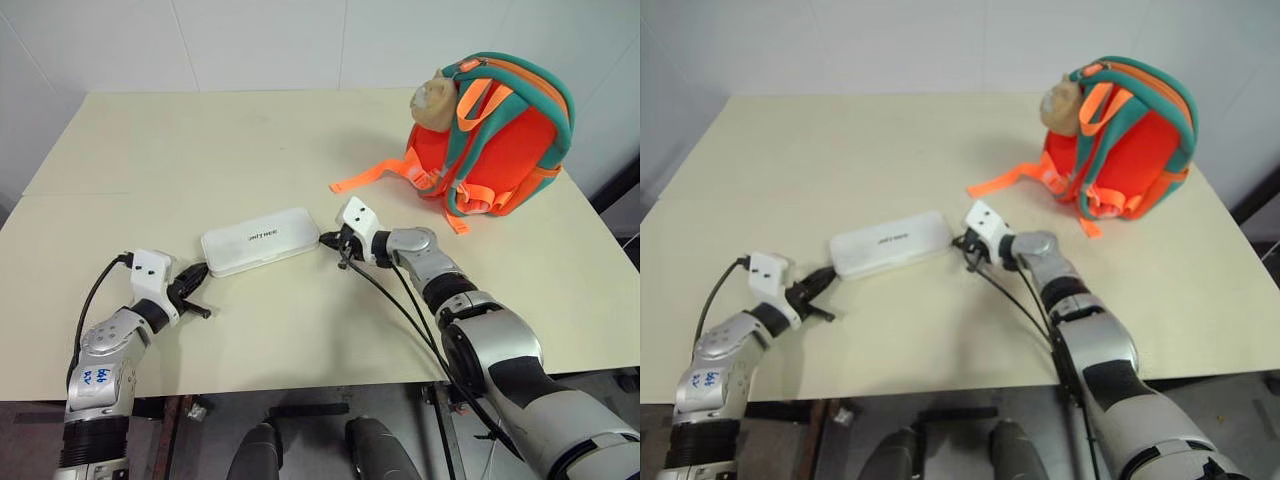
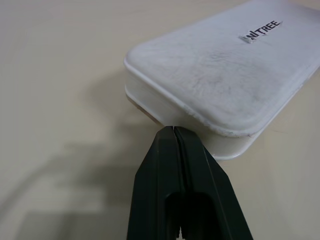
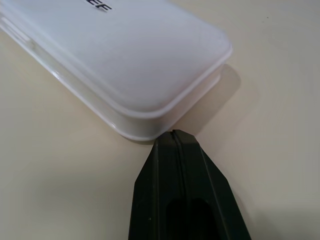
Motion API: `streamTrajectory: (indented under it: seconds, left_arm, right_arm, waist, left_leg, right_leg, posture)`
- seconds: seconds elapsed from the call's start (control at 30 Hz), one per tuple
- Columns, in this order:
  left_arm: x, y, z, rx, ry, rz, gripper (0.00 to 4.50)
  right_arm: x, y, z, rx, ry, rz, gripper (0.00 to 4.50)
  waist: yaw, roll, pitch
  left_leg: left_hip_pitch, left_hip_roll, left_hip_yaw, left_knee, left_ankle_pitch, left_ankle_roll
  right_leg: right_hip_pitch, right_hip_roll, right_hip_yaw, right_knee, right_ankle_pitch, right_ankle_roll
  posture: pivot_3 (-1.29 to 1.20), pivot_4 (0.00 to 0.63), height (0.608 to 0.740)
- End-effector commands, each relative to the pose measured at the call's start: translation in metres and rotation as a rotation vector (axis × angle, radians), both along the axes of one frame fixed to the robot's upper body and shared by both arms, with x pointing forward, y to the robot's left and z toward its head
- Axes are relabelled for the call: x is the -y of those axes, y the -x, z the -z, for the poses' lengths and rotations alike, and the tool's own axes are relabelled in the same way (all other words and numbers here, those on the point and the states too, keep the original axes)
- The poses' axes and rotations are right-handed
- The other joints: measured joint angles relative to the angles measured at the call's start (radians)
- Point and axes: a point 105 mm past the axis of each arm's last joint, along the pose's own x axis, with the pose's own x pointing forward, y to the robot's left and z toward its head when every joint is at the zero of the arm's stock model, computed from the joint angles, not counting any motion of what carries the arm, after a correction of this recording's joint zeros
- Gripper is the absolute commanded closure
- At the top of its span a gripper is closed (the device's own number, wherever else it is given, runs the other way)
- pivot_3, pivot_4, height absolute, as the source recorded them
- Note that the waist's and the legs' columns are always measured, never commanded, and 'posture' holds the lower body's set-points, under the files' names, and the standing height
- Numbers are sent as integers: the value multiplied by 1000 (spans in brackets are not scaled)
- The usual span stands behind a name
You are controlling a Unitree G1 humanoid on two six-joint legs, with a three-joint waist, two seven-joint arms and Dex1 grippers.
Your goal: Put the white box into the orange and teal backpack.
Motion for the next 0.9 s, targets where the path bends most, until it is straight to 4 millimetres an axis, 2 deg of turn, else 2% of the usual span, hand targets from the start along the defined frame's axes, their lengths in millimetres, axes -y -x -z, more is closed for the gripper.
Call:
streamTrajectory:
  seconds: [0.03,0.2,0.5,0.57,0.8,0.9]
  left_arm:
    - [20,6,-12,51,3,83,4461]
    - [0,8,-18,100,-24,-50,4461]
    - [-22,-4,-33,190,-87,-207,4461]
    - [-19,-7,-31,188,-88,-203,4461]
    - [9,-18,-17,138,-46,-126,4461]
    - [12,-20,-15,131,-49,-128,4461]
  right_arm:
    - [4,13,-3,8,-28,-90,4500]
    - [16,14,-10,26,-22,-71,4500]
    - [15,-4,-32,71,-21,8,4500]
    - [14,-7,-32,69,-22,27,4500]
    - [3,-12,-28,59,-29,62,4500]
    - [-4,-11,-26,53,-37,50,4500]
  waist:
    - [0,0,0]
    - [-4,0,0]
    - [-3,0,0]
    - [-3,0,0]
    - [-2,0,0]
    - [-4,0,0]
  left_leg:
    - [0,0,0,0,0,0]
    - [1,0,0,0,0,0]
    - [4,0,2,0,0,0]
    - [4,0,2,0,0,0]
    - [3,0,2,-1,0,0]
    - [3,0,2,-1,0,0]
  right_leg:
    - [0,0,0,-1,0,0]
    - [0,0,1,1,0,0]
    - [2,1,2,2,0,0]
    - [2,1,2,1,0,0]
    - [1,0,2,-1,0,0]
    - [1,0,2,0,0,0]
  posture:
    - [0,150,740]
    - [0,150,740]
    - [0,150,740]
    - [0,150,740]
    - [0,150,740]
    - [0,150,740]
